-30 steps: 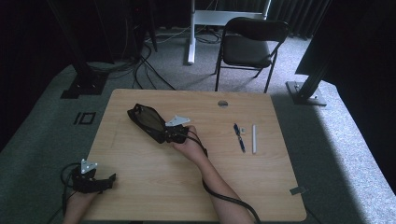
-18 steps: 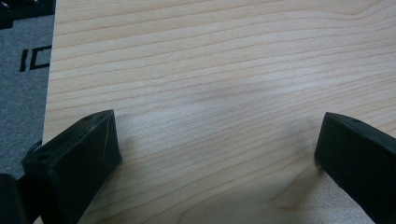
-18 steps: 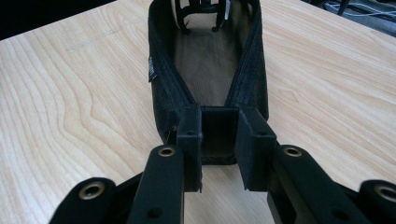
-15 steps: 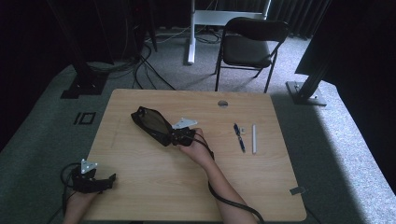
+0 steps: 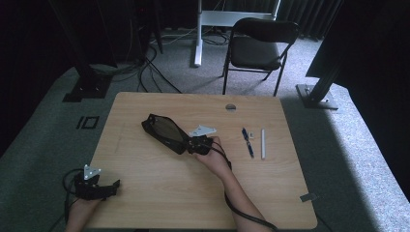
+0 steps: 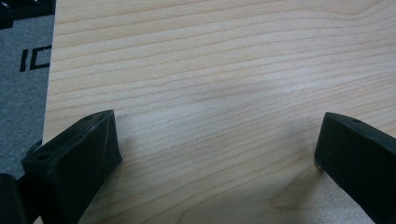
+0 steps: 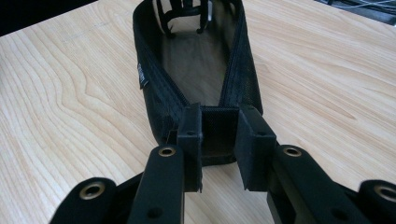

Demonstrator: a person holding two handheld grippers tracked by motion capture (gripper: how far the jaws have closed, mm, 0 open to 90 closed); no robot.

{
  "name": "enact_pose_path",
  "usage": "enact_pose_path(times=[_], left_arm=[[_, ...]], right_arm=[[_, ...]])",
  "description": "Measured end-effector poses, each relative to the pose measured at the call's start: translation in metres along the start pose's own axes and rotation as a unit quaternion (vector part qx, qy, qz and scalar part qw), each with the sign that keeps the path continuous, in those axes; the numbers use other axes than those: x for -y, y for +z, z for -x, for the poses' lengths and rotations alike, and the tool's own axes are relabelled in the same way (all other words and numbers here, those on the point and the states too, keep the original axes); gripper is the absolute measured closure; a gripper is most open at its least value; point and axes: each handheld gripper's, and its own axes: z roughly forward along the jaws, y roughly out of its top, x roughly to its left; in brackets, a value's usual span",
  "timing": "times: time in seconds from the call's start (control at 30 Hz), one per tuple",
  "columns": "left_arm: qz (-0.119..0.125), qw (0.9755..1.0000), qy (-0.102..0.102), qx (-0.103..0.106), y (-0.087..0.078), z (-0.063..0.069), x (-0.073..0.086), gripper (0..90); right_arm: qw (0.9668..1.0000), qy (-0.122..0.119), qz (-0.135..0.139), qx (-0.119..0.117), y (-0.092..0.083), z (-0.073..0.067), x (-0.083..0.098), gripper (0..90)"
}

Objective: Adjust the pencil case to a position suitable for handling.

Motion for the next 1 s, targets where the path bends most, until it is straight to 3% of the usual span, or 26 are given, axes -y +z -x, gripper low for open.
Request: enact_pose_path(times=[0.43,0.67,1.0], left_arm=[[0.000,1.0000,0.000,0.000,0.000,0.000,0.000,0.2],[0.000,1.0000,0.000,0.000,0.000,0.000,0.000,0.2],[0.000,1.0000,-0.002,-0.002,0.000,0.000,0.000,0.3]], right_arm=[[0.9999,-0.001,-0.003,0.012,-0.031,0.011,0.020,73.2],[0.9996,0.020,0.005,0.021,-0.049,0.016,0.034,73.2],[0.9995,0.025,-0.003,0.022,-0.076,0.024,0.053,73.2]])
